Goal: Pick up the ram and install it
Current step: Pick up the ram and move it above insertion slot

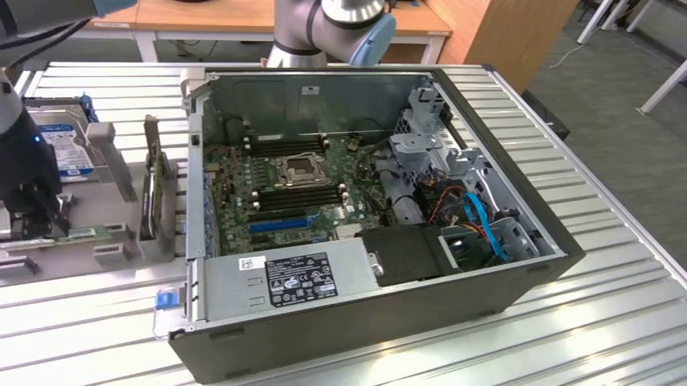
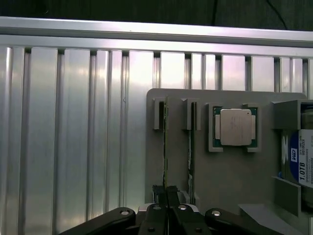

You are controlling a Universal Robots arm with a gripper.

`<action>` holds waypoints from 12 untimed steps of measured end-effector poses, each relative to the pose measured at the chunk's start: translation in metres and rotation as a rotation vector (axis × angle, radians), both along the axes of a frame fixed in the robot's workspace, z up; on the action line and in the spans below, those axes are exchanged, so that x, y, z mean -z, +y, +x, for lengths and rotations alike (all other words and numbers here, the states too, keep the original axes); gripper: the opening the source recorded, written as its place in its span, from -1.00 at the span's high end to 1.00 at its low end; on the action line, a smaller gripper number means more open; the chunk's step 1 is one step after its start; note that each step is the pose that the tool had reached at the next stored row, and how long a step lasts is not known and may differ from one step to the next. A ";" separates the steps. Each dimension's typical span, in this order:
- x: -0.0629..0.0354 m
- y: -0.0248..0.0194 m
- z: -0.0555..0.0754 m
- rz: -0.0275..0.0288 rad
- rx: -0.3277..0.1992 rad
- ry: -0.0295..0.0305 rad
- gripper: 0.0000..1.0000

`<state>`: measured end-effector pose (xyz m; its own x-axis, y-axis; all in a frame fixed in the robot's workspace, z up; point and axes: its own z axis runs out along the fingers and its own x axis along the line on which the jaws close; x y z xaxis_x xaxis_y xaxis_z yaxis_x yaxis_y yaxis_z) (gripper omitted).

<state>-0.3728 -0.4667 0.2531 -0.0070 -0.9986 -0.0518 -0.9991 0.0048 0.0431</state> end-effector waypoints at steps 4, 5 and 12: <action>-0.0109 0.0000 0.000 0.0000 0.000 0.0000 0.76; -0.0136 0.0000 0.000 0.0001 0.000 -0.0001 0.76; -0.0342 0.0000 0.000 0.0000 0.000 0.0000 0.76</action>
<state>-0.3728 -0.4667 0.2873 -0.0070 -0.9986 -0.0518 -0.9991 0.0048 0.0431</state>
